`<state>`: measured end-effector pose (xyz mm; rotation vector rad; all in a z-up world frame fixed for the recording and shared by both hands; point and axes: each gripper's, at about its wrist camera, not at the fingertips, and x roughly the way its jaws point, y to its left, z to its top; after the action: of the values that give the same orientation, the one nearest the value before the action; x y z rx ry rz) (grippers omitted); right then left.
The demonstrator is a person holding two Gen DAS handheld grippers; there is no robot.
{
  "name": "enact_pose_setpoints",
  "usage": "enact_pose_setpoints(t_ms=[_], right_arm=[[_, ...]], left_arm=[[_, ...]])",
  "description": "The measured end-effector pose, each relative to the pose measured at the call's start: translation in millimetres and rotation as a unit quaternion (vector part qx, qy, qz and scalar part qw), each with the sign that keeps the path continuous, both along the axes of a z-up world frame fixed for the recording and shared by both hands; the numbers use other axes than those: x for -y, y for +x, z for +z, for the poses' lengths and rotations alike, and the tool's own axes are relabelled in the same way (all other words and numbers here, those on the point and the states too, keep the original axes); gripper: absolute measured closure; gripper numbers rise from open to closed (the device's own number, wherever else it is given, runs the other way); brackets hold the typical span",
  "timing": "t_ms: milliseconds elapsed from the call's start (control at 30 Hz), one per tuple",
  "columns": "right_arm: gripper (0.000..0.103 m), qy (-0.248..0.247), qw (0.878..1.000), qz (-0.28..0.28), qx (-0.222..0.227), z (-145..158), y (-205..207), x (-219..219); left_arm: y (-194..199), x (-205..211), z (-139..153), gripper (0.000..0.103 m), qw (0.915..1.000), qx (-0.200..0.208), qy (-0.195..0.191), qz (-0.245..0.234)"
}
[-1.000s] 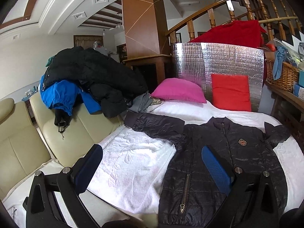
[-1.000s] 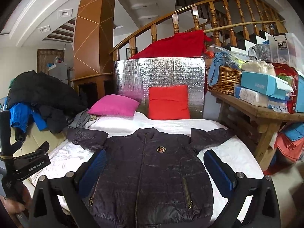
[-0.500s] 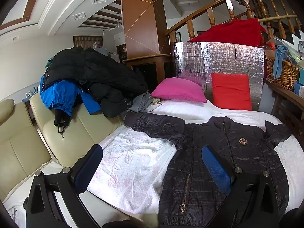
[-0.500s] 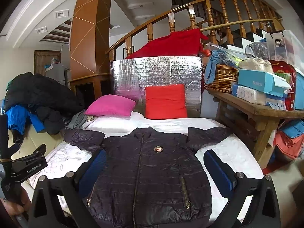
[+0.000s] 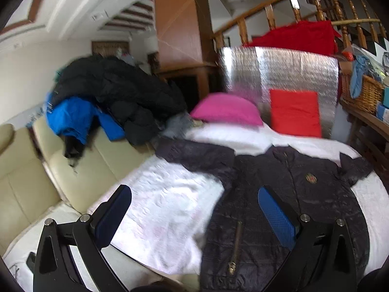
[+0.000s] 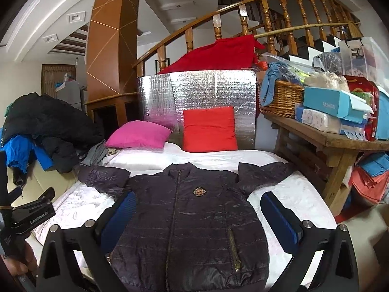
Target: Fold large clothes
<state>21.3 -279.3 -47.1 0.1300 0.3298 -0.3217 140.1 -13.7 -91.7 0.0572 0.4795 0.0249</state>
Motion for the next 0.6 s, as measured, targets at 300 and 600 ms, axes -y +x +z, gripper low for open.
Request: enact_pose_setpoints(t_ms=[300, 600], right_arm=[[0.0, 0.164, 0.985, -0.031, -0.04, -43, 59, 200], [0.0, 0.363, 0.925, -0.103, -0.036, -131, 161, 399]], left_arm=[[122, 46, -88, 0.0, 0.9842, -0.169, -0.046, -0.027], [223, 131, -151, 0.0, 0.9781, -0.204, -0.021, -0.037]])
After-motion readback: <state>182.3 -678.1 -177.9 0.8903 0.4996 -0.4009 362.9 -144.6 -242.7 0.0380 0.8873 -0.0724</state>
